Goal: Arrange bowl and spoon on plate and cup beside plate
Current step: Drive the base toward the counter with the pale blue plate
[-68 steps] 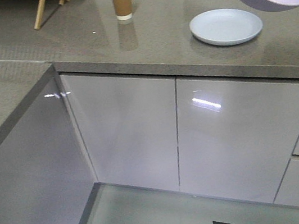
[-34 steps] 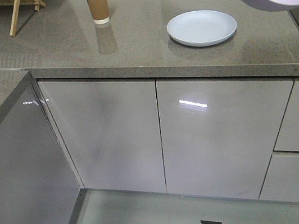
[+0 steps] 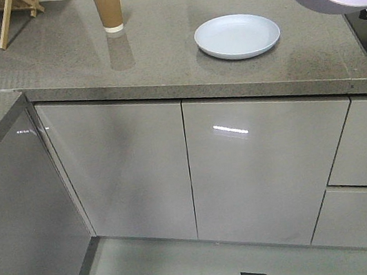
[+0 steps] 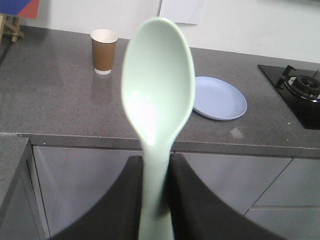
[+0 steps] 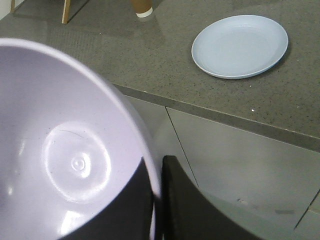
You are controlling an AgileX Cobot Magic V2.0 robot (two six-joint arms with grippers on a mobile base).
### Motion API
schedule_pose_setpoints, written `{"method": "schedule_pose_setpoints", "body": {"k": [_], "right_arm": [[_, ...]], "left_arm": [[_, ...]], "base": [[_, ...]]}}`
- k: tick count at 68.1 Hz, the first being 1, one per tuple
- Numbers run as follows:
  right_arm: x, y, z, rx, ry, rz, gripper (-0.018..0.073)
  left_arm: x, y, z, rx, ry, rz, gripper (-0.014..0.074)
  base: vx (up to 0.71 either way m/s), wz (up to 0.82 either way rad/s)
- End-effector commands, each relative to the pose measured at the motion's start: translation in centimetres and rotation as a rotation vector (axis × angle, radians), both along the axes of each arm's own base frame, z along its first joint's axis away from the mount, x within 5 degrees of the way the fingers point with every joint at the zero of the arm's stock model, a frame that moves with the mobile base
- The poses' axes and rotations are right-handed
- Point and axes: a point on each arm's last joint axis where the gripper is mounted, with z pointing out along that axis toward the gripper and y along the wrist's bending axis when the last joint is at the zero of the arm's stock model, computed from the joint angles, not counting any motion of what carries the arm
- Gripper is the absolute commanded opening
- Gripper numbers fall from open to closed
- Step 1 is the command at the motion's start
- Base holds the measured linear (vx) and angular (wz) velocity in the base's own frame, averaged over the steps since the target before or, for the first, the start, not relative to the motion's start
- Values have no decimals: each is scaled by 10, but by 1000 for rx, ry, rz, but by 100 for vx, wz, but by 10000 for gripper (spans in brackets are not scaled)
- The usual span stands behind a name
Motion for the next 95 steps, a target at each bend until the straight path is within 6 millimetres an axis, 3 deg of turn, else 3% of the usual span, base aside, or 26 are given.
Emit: {"method": "schedule_pose_setpoints", "body": {"k": [1,95], "right_arm": [[-11,3,21,20,-112,-6,-10],[-11,3,21,20,-112,-6,-10]], "left_arm": [[-11,-2,18,-31,-105,9,-7],[-11,-2,18,-31,-105,9,-7]], "base": [[2,-5],[6,-2]]}}
